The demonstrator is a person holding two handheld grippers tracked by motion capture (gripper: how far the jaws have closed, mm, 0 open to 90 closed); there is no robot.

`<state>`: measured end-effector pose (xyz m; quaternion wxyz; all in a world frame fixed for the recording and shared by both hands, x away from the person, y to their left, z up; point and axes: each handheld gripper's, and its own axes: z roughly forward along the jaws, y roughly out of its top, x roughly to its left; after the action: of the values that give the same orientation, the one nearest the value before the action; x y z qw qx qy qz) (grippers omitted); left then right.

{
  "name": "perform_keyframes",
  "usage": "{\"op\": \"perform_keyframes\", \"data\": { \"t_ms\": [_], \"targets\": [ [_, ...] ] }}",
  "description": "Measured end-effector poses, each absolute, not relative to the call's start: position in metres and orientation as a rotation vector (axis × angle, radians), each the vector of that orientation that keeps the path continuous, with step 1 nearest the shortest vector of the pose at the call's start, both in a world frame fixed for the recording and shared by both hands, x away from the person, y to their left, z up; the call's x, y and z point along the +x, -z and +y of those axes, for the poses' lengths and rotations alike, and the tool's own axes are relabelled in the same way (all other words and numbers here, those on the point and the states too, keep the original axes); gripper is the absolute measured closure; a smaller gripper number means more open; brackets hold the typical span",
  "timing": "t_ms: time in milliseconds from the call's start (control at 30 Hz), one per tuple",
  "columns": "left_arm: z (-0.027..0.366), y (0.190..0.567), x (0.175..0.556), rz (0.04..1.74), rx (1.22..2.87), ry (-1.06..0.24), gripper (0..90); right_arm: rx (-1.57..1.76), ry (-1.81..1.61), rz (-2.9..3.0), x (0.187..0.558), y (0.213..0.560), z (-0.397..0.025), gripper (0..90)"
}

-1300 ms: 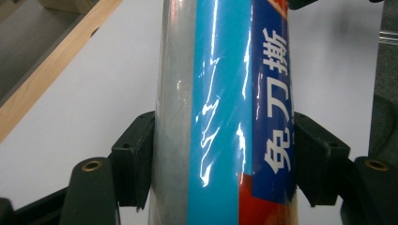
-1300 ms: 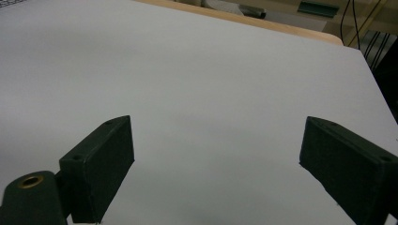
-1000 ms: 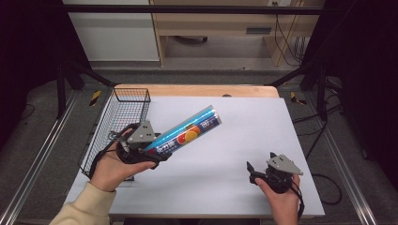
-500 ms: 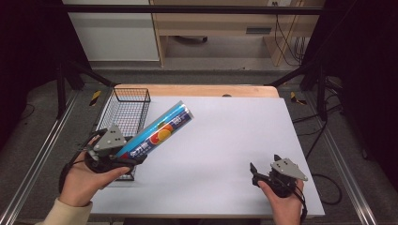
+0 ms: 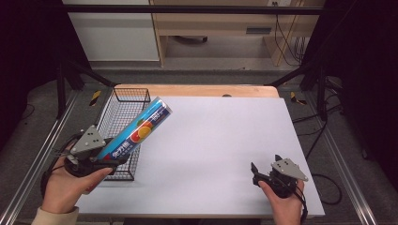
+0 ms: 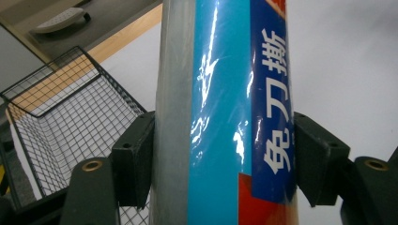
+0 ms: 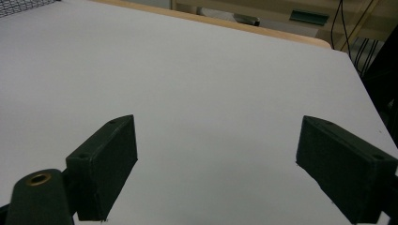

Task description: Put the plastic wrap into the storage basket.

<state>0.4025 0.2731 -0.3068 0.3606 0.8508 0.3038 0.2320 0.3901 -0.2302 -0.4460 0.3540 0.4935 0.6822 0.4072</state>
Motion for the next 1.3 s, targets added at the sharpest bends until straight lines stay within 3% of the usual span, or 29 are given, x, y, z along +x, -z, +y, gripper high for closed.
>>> {"op": "perform_keyframes", "data": {
  "t_ms": [767,1300],
  "targets": [
    [0.286,0.316,0.409,0.980,2.191,-0.625,32.1,1.269,-1.051,1.767,0.390,0.446,-0.229,13.8],
    [0.284,0.321,0.425,1.189,2.216,-0.788,32.1,1.269,-1.052,1.763,0.390,0.445,-0.228,14.1]
  ]
}}
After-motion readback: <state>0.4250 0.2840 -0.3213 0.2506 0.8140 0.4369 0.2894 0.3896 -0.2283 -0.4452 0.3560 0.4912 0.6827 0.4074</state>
